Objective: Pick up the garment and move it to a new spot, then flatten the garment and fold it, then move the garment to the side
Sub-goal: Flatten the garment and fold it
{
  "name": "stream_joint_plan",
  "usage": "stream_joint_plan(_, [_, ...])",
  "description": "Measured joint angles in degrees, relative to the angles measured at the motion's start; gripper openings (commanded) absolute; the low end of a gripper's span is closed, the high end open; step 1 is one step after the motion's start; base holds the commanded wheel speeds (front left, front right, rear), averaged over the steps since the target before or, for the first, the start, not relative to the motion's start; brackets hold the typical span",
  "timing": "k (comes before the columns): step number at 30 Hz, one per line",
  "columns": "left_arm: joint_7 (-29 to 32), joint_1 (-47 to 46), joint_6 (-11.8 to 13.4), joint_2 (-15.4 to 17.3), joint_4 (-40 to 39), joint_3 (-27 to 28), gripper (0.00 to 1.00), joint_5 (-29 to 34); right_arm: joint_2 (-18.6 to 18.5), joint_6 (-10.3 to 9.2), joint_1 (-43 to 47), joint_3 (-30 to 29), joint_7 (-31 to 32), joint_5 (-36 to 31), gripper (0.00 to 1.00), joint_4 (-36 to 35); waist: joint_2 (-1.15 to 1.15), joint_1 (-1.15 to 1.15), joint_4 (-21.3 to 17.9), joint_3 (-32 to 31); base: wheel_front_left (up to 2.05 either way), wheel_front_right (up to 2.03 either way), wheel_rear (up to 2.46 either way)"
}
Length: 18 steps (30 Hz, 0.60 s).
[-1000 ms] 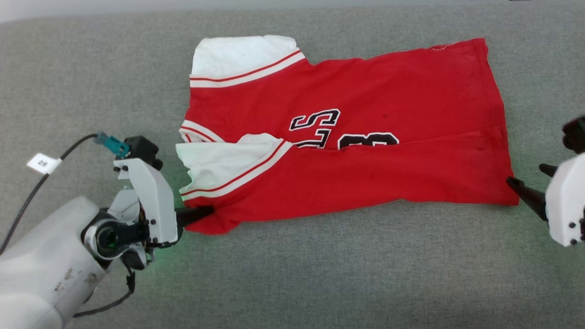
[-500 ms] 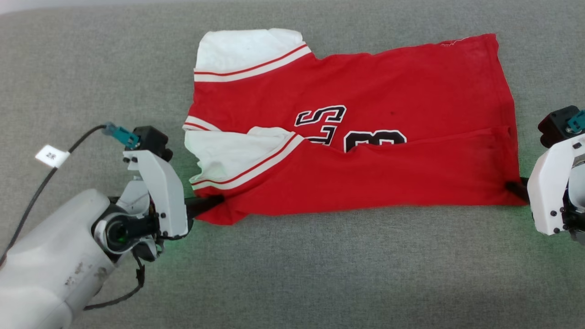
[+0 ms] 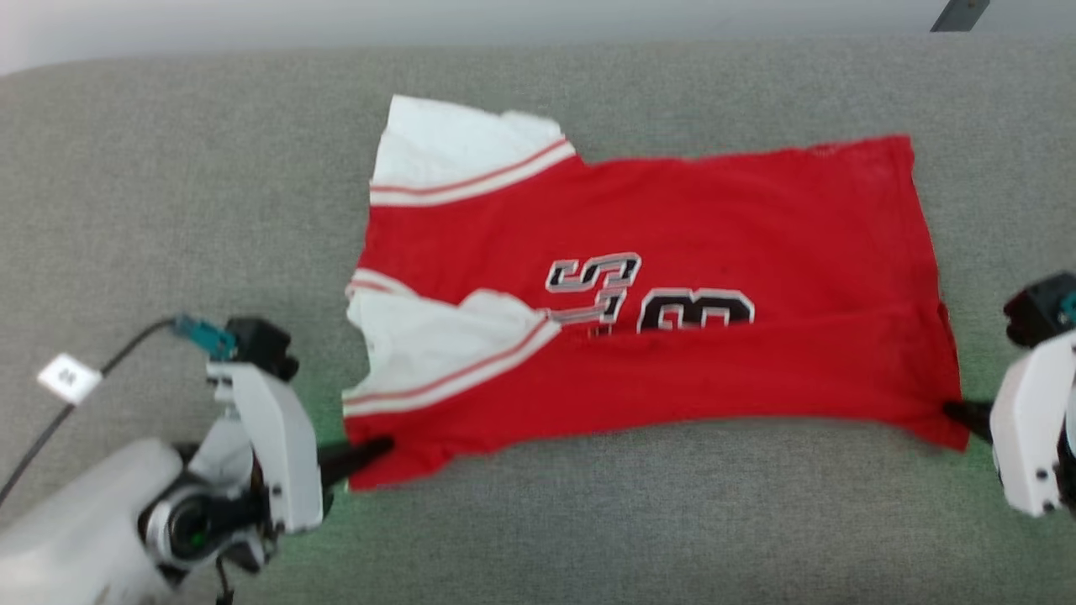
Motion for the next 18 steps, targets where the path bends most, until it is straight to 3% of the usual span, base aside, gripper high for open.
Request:
stream_joint_plan(8, [-3.27,7.37,4.39,6.64,-13.01,-0.34,0.00,-0.63,-2.11,0.00,9.76,-4.53,2.47,1.65,0.00,-7.79,0.00,0.00,-0.22,-0.75,0.00,0.00,0.00])
stream_joint_plan(9, [-3.78,7.86,4.88,7.03,-14.02,-0.35,0.13,-0.63,-2.03,0.00,10.57,-5.31,2.23,1.36,0.16,-8.55,0.00,0.00,-0.21,-0.78,0.00,0.00,0.00])
stream_joint_plan(10, [-4.24,8.18,5.38,7.27,-14.66,-0.29,0.36,-0.60,-1.74,0.00,11.16,-6.26,1.56,0.74,0.75,-8.95,0.00,0.00,-0.16,-0.82,0.00,0.00,0.00])
stream_joint_plan(11, [-4.70,8.39,5.89,7.45,-15.34,-0.26,0.73,-0.41,-1.45,0.00,11.77,-7.35,1.08,0.05,1.00,-9.37,0.00,0.00,-0.07,-0.91,0.00,0.00,0.00])
stream_joint_plan(12, [-5.34,8.53,6.37,7.60,-15.70,-0.14,1.00,-0.18,-1.16,0.00,12.34,-8.12,0.67,-0.52,1.00,-9.88,0.00,0.00,0.01,-0.99,0.00,0.00,0.00])
stream_joint_plan(18, [-10.21,8.63,8.88,10.28,-18.25,2.57,1.00,0.97,2.01,0.00,15.23,-16.24,-6.47,-4.89,1.00,-14.78,0.00,0.00,0.19,-1.35,0.00,0.00,0.00])
